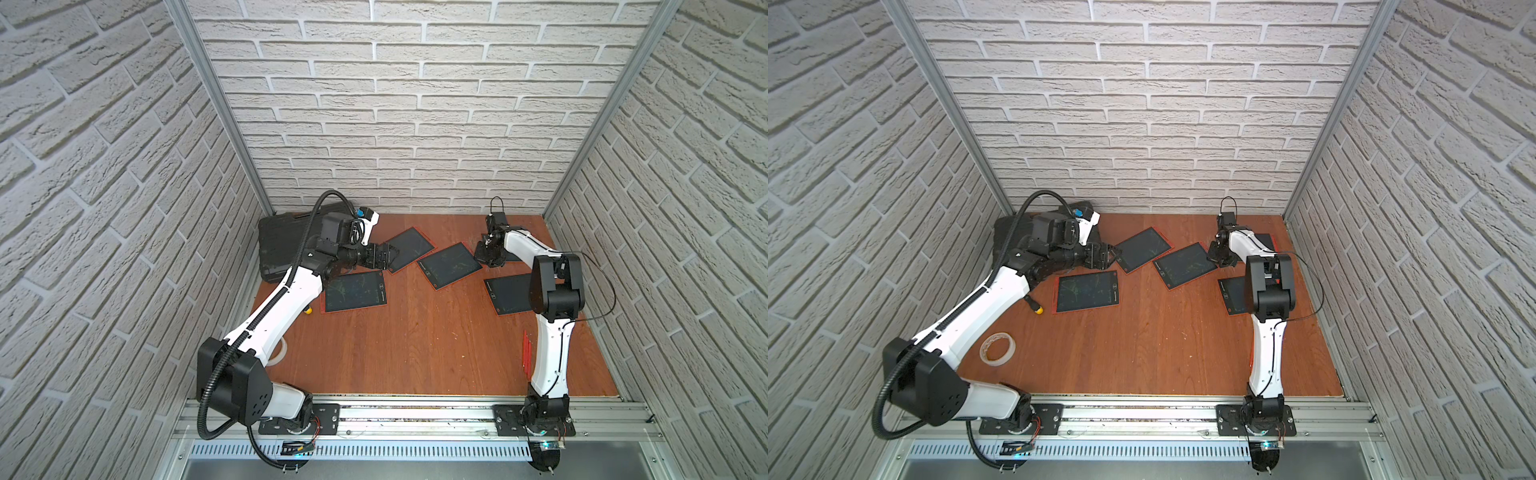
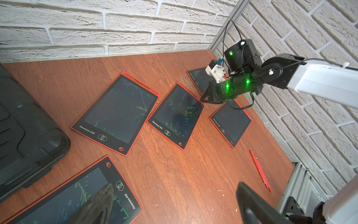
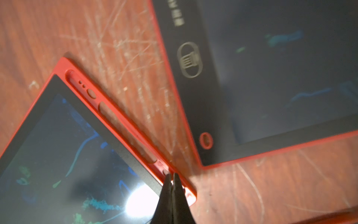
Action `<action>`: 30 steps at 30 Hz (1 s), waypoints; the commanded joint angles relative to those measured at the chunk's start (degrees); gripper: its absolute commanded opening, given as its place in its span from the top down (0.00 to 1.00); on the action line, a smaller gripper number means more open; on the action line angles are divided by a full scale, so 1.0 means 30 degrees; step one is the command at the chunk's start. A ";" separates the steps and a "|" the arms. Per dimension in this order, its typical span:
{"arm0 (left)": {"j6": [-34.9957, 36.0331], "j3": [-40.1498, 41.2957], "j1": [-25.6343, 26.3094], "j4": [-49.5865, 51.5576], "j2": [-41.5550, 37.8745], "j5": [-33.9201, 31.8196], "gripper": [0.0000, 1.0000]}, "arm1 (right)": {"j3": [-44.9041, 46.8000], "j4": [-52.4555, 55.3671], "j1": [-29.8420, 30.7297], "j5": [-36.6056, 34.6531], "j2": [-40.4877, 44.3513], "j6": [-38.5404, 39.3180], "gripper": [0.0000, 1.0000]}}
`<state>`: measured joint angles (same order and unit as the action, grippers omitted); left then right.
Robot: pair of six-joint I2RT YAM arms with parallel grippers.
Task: Place the stylus back onto the writing tablet
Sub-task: Move the writing tablet to the center of the board.
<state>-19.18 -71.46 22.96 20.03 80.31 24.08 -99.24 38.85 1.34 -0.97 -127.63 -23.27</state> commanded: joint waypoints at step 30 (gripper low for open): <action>0.0065 0.0141 0.0256 -0.0468 -0.0203 -0.0608 0.02 | 1.3138 -0.0765 0.6267 -0.1579 0.8352 -0.1551 0.97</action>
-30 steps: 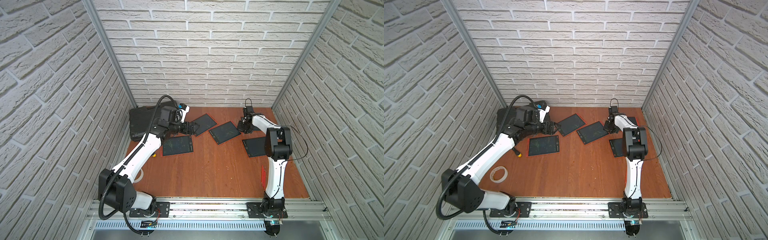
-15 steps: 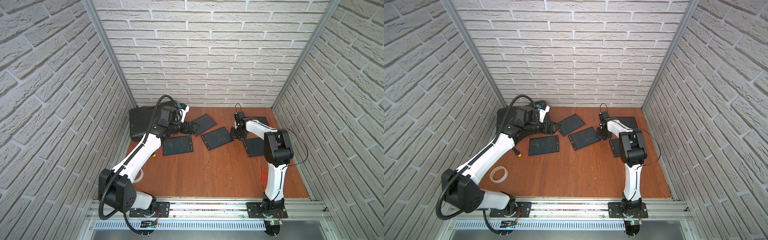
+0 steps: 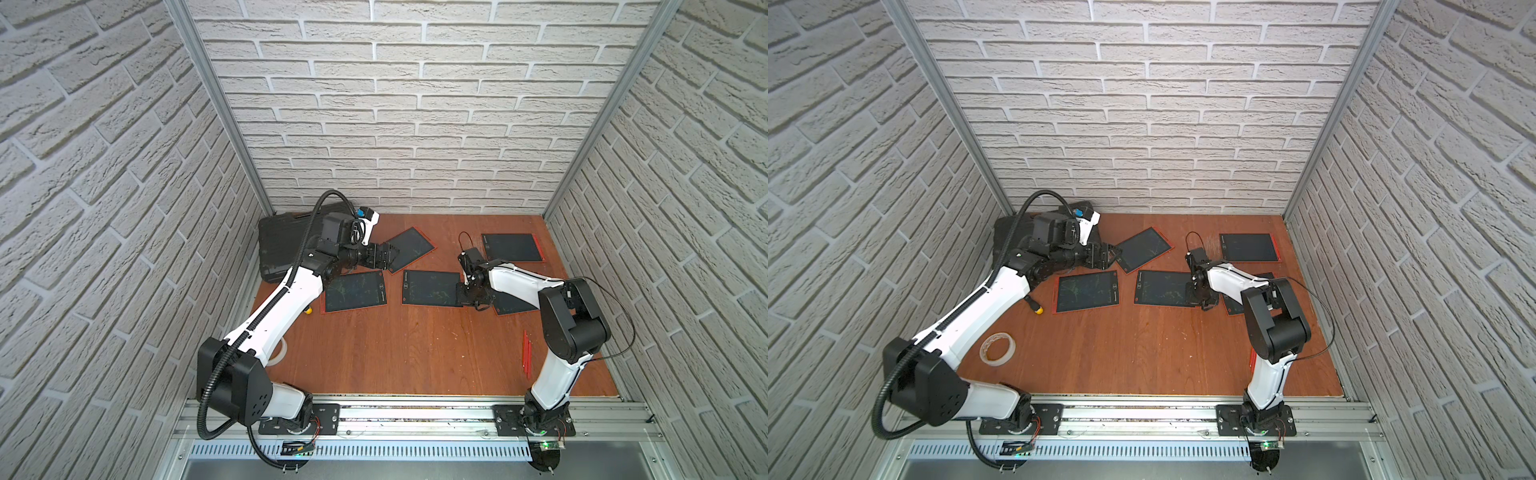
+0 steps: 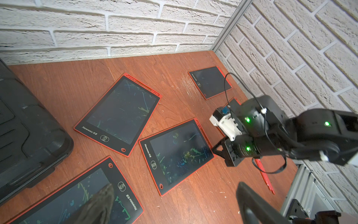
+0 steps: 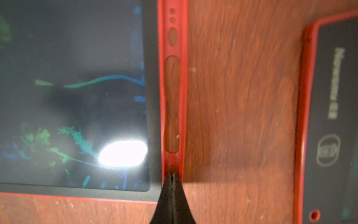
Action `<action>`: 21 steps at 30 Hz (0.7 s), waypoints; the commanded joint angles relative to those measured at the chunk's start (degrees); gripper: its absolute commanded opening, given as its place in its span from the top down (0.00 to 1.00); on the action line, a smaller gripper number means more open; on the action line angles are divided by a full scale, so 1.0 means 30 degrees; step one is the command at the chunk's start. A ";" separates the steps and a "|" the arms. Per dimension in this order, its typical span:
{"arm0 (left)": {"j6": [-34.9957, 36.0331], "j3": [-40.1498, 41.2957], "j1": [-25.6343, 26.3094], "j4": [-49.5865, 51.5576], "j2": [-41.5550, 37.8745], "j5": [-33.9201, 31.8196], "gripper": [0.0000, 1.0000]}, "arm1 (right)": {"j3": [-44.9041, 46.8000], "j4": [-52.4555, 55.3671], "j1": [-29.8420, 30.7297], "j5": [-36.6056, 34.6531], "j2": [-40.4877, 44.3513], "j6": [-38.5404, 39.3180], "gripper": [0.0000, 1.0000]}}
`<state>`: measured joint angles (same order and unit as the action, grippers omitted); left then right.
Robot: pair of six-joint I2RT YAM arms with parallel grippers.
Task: Place the stylus back onto the writing tablet
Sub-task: Move the writing tablet to the center of the board.
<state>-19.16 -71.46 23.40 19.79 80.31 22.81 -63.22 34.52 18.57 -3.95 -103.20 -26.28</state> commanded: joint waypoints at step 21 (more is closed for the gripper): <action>0.0058 0.0091 0.0334 -0.0310 -0.0089 -0.0301 0.02 | 0.6040 0.1666 0.5473 -0.0471 0.4379 -0.1442 0.97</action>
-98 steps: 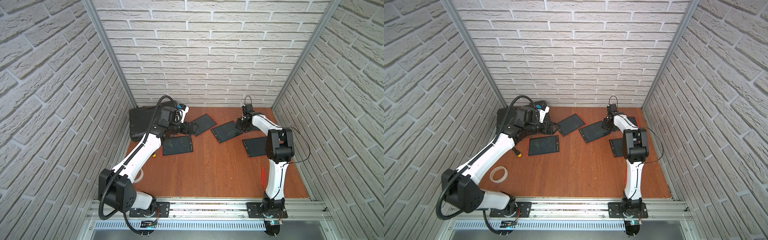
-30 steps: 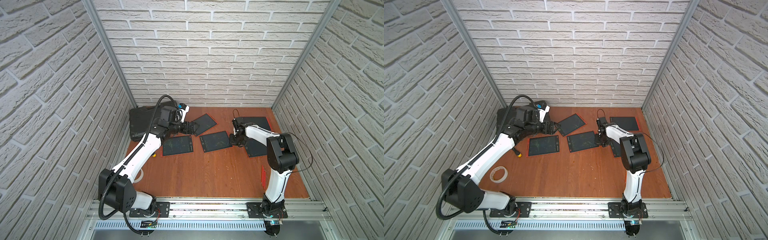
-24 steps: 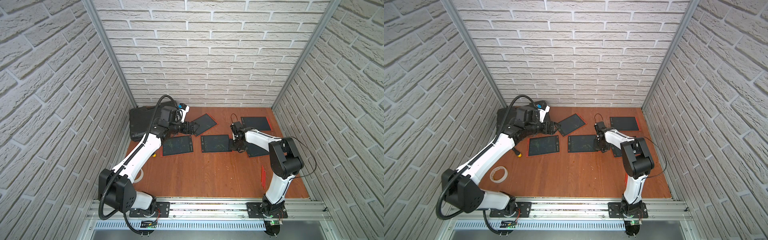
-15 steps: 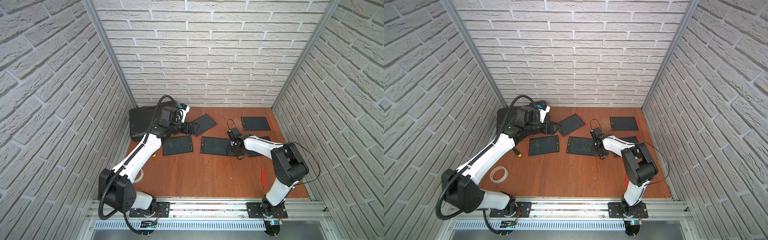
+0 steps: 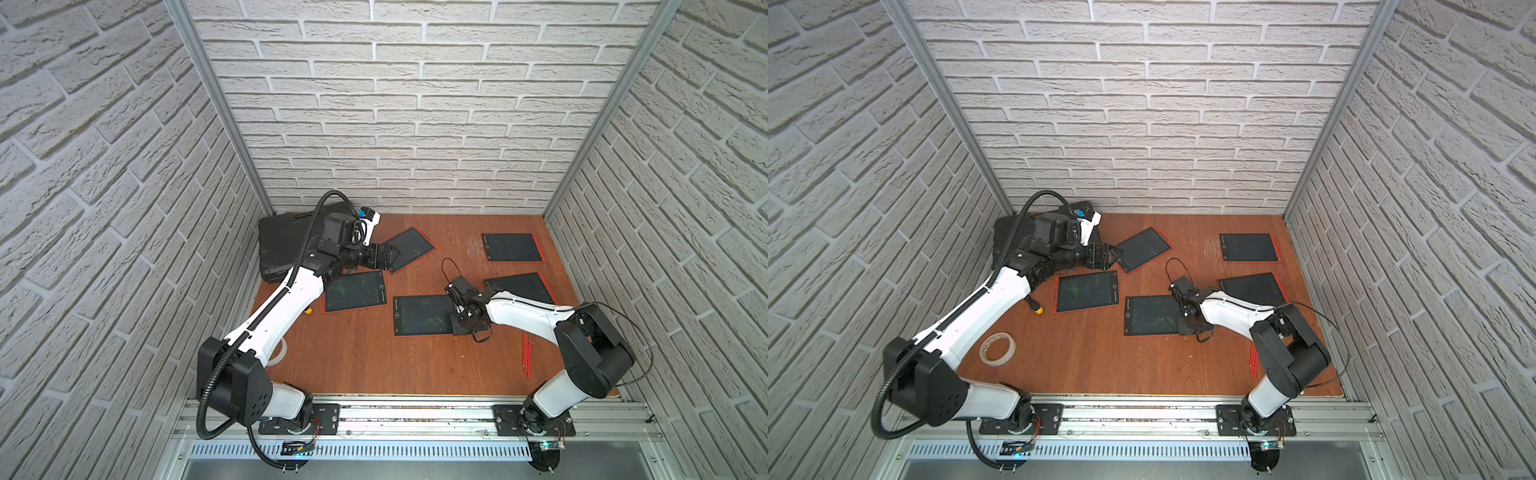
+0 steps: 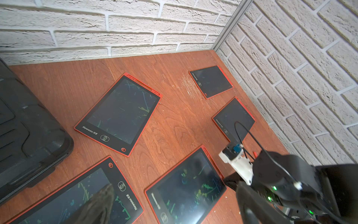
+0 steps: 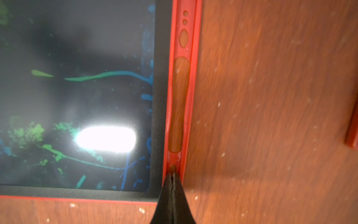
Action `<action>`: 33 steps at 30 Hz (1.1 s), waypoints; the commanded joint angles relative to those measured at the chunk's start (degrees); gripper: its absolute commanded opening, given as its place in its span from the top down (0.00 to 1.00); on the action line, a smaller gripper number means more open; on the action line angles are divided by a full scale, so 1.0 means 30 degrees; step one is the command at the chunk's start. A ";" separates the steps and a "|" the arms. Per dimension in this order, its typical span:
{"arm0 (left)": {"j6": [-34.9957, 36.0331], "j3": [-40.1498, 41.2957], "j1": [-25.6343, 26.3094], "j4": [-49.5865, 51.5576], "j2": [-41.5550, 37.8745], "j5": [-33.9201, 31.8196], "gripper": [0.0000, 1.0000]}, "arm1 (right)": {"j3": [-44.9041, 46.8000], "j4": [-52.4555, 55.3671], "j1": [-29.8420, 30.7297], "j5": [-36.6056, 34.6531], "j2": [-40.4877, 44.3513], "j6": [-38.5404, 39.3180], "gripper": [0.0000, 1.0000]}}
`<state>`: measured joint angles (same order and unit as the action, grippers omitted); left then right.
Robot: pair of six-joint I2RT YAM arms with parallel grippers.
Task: Place the stylus back onto the writing tablet
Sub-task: Move the writing tablet to the center of the board.
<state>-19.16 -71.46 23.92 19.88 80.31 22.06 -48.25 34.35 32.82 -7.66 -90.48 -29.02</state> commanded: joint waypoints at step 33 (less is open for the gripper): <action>0.0350 0.0046 0.3796 0.0135 0.0061 -0.1081 0.02 | -0.0656 0.7776 -0.1867 -0.3789 0.8406 -0.4730 0.76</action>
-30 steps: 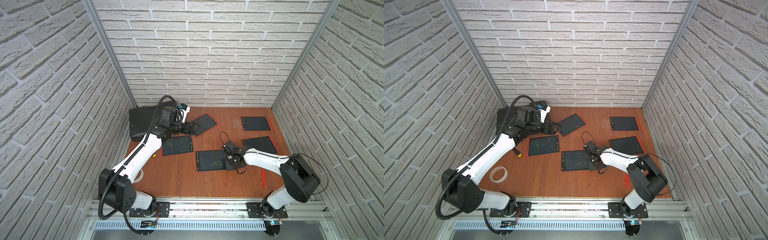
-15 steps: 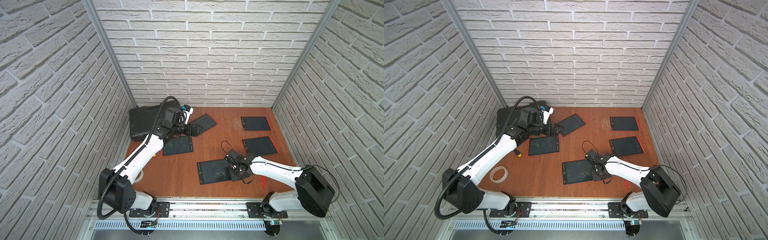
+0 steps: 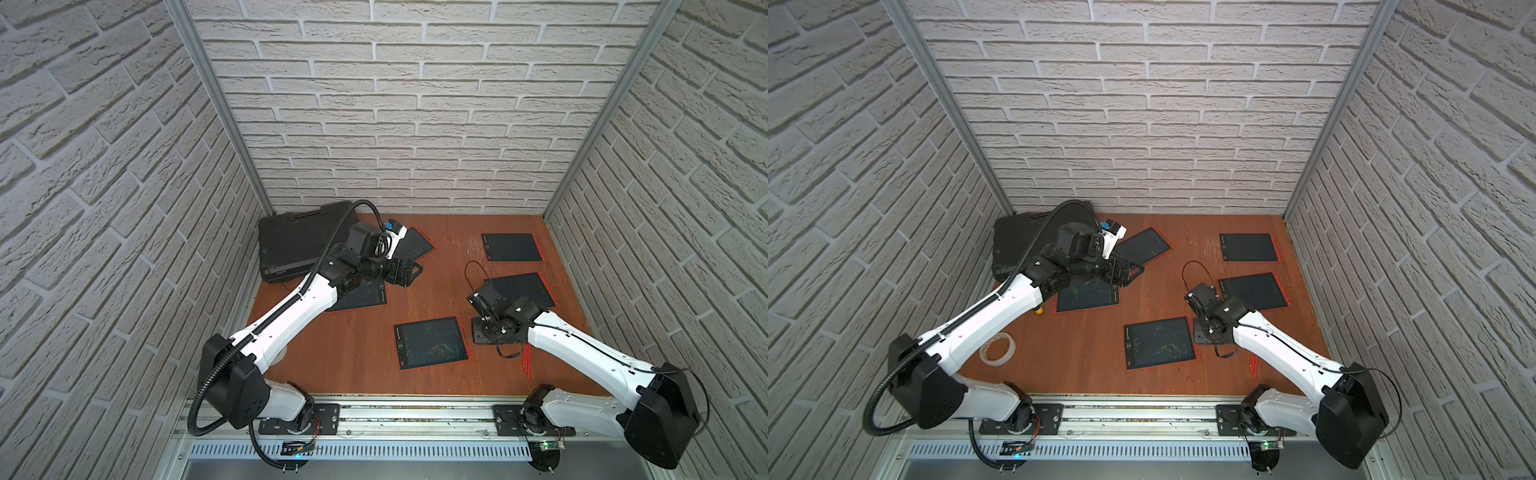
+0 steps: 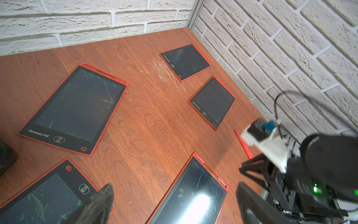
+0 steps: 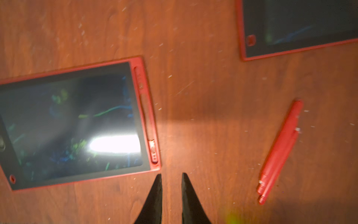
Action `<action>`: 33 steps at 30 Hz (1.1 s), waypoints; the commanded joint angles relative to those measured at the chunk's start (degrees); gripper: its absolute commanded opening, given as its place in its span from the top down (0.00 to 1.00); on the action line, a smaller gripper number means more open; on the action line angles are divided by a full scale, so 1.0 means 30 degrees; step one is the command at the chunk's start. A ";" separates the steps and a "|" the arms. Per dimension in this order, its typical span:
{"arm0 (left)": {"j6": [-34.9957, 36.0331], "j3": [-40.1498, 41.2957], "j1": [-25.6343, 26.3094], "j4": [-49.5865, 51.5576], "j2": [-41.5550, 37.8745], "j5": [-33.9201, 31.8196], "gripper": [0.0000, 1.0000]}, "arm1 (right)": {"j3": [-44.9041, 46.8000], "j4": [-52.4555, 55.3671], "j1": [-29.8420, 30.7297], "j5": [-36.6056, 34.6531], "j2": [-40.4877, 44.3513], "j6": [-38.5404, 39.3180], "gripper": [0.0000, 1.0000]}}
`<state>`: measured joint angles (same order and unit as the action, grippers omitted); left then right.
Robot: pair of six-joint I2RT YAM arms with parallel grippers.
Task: Place the stylus back onto the writing tablet
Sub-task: Move the writing tablet to the center of the board, then move the stylus to the center of the board.
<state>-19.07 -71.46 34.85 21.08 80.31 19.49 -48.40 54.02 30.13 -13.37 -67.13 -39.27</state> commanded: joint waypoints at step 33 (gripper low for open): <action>-0.4241 -0.0369 0.3125 0.1265 0.1173 -0.4193 0.02 | 0.3987 -0.2960 -1.3013 -0.1198 0.1826 -0.0803 0.59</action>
<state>-29.32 -71.00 43.53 23.99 83.02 9.76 -37.89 48.34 -7.73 -19.40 -62.37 -42.61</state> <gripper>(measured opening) 0.980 0.408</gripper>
